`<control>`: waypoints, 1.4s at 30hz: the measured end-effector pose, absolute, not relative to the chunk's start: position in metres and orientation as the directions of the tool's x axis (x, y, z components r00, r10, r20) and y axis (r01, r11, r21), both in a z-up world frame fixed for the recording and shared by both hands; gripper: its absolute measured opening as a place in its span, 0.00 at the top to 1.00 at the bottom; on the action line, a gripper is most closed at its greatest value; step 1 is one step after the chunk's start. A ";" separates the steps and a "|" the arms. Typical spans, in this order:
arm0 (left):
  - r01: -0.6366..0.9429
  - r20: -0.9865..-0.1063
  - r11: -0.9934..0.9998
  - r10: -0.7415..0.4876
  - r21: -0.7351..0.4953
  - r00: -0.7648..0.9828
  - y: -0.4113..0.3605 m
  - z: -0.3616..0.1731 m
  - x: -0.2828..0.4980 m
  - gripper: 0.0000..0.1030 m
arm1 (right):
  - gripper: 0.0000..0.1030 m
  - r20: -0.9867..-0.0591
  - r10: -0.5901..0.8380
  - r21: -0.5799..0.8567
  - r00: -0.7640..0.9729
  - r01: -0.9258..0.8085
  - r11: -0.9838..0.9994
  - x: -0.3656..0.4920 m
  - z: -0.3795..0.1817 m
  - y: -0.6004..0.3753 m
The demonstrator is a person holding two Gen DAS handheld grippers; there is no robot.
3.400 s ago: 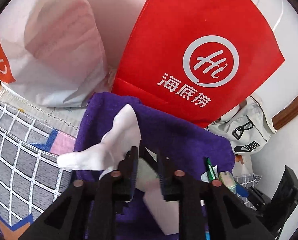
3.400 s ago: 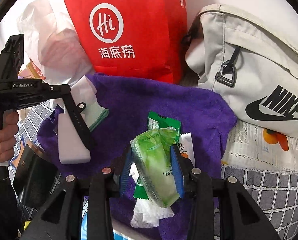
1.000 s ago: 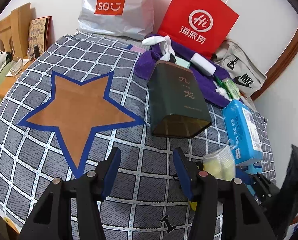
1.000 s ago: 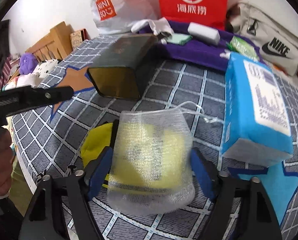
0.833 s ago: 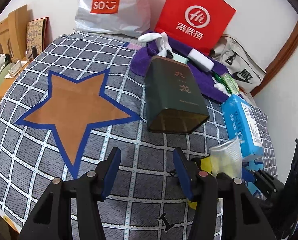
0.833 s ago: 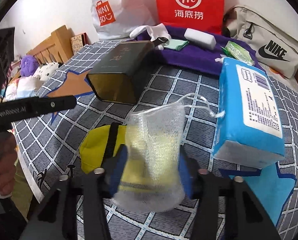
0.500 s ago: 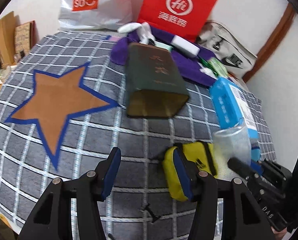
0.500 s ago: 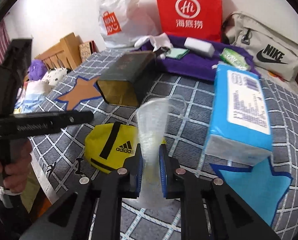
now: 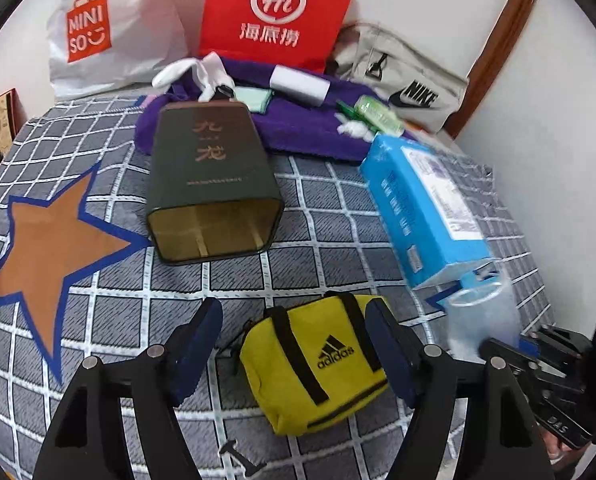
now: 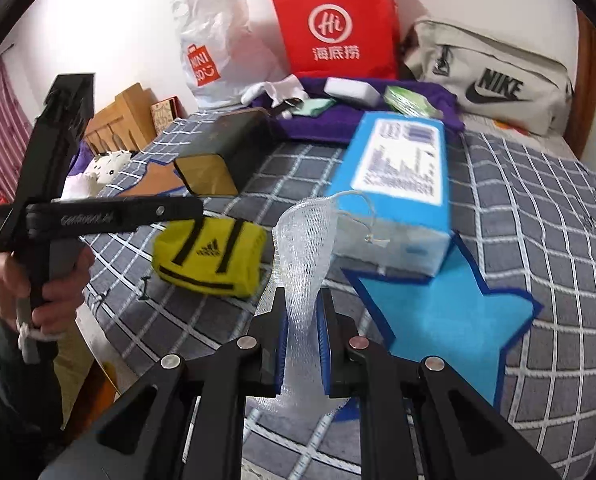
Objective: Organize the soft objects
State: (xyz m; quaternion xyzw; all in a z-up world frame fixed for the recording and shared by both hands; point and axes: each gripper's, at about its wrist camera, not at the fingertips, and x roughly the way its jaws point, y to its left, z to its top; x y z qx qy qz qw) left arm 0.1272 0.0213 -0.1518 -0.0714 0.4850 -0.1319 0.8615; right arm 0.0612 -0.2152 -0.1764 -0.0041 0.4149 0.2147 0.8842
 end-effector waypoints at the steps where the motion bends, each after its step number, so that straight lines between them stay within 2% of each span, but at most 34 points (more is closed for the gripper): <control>1: 0.154 -0.824 0.956 -0.294 -0.250 0.485 0.021 -0.155 0.129 0.30 | 0.87 -0.737 0.373 0.172 0.563 -0.377 0.910 0.061 -0.178 -0.219; 5: 0.165 -0.827 0.930 -0.366 -0.327 0.426 0.025 -0.166 0.126 0.30 | 0.87 -0.743 0.362 0.173 0.563 -0.361 0.916 0.062 -0.181 -0.229; 12: 0.257 -0.846 0.897 -0.429 -0.359 0.317 0.012 -0.173 0.094 0.30 | 0.87 -0.739 0.373 0.198 0.561 -0.349 0.916 0.066 -0.185 -0.240; 18: 0.320 -0.828 0.918 -0.361 -0.234 0.429 -0.003 -0.153 0.083 0.30 | 0.87 -0.743 0.365 0.204 0.562 -0.329 0.922 0.066 -0.188 -0.250; 22: 0.347 -0.832 0.906 -0.379 -0.243 0.406 -0.013 -0.158 0.094 0.28 | 0.87 -0.760 0.354 0.205 0.545 -0.316 0.926 0.068 -0.195 -0.254; 25: 0.369 -0.849 0.907 -0.350 -0.202 0.396 -0.023 -0.166 0.097 0.28 | 0.87 -0.775 0.364 0.219 0.517 -0.321 0.921 0.069 -0.203 -0.255; 28: 0.394 -0.852 0.900 -0.347 -0.186 0.392 -0.032 -0.171 0.095 0.22 | 0.87 -0.792 0.359 0.220 0.495 -0.317 0.923 0.072 -0.212 -0.254; 31: 0.412 -0.862 0.896 -0.333 -0.163 0.383 -0.040 -0.175 0.095 0.21 | 0.87 -0.793 0.361 0.230 0.490 -0.308 0.923 0.076 -0.216 -0.253; 36: 0.460 -0.879 0.887 -0.253 -0.044 0.405 -0.062 -0.185 0.092 0.18 | 0.87 -0.794 0.360 0.223 0.489 -0.316 0.922 0.079 -0.215 -0.251; 38: 0.474 -0.879 0.880 -0.211 0.019 0.427 -0.071 -0.187 0.090 0.18 | 0.87 -0.793 0.366 0.231 0.487 -0.316 0.920 0.079 -0.215 -0.252; 42: 0.458 -0.870 0.889 -0.237 -0.016 0.431 -0.064 -0.183 0.091 0.25 | 0.87 -0.793 0.369 0.235 0.484 -0.316 0.919 0.079 -0.214 -0.252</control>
